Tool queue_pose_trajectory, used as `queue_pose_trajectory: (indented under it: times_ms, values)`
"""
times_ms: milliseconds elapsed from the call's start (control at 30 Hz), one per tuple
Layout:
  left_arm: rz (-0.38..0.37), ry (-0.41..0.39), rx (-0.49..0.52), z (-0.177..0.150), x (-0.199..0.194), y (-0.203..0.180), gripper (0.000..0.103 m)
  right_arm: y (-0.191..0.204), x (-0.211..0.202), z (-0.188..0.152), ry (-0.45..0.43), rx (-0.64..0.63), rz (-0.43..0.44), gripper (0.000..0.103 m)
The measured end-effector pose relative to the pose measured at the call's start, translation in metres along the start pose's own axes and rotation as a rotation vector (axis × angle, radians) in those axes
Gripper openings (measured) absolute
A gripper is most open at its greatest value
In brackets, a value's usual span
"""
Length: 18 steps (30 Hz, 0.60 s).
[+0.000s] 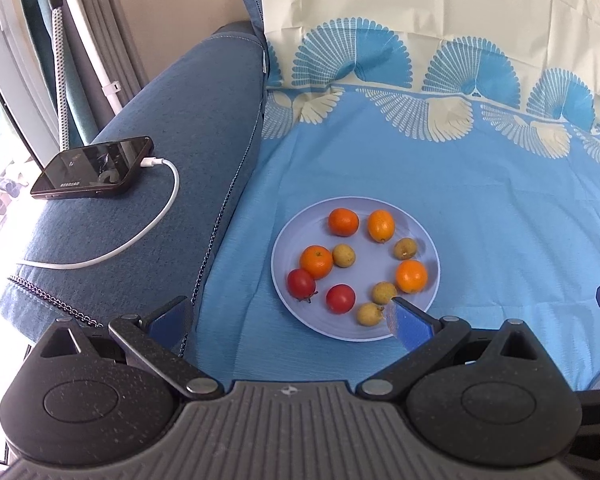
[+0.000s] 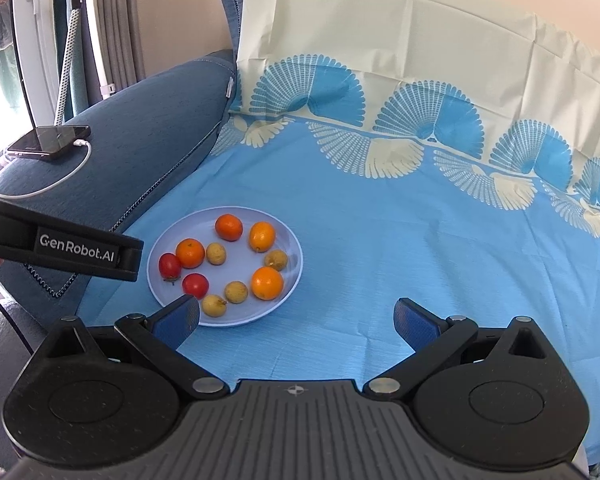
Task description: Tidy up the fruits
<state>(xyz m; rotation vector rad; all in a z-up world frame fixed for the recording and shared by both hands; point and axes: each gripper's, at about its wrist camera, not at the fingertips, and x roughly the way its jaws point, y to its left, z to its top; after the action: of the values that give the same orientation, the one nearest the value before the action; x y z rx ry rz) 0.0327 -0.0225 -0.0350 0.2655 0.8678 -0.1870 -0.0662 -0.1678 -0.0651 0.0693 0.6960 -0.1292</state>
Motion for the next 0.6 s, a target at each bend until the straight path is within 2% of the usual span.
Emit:
queue_pose_trajectory:
  times_ms: [267, 600]
  values:
    - [-0.005, 0.033, -0.005, 0.0017, 0.003, 0.0011, 0.103, 0.0027, 0.0006, 0.0022, -0.007, -0.008, 0.007, 0.102]
    - [0.003, 0.034, -0.007, 0.0001, 0.0025, 0.0033, 0.103, 0.0054, 0.0031, 0.004, -0.005, -0.016, 0.009, 0.102]
